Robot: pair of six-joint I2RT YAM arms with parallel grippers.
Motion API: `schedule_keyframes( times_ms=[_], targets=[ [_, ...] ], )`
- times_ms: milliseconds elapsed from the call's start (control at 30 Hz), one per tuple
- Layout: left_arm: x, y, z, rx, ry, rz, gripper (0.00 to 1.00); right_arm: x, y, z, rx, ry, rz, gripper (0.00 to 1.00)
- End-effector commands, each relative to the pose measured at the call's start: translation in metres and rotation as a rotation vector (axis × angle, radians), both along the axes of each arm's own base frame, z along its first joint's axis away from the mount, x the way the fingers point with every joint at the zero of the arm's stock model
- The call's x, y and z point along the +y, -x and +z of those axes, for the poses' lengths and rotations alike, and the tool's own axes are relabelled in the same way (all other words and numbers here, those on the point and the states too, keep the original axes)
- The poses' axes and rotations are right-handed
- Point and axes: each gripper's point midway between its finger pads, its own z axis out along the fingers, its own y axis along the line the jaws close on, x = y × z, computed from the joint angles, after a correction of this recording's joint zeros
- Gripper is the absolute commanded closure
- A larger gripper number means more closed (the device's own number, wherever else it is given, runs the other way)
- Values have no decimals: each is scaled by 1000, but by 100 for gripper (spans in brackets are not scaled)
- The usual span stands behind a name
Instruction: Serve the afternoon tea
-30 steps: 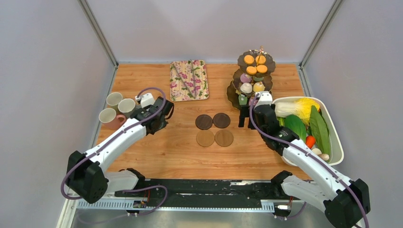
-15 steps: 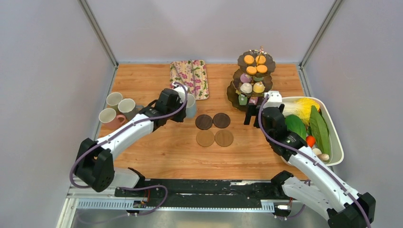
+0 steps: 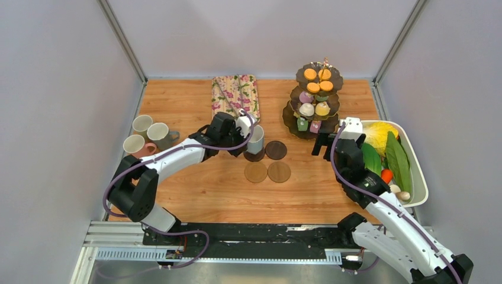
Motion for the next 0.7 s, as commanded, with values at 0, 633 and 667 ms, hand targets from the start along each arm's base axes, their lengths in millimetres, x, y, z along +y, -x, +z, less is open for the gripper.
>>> schedule_keyframes(
  times_ms=[0, 633, 667],
  targets=[
    [-35, -31, 53, -219, 99, -67, 100, -10, 1, 3, -13, 22, -39, 0],
    [-98, -42, 42, -261, 90, -35, 100, -28, 8, 20, -46, 86, -84, 0],
    [-100, -41, 40, -256, 91, -34, 100, -28, 9, 19, -45, 87, -85, 0]
  ],
)
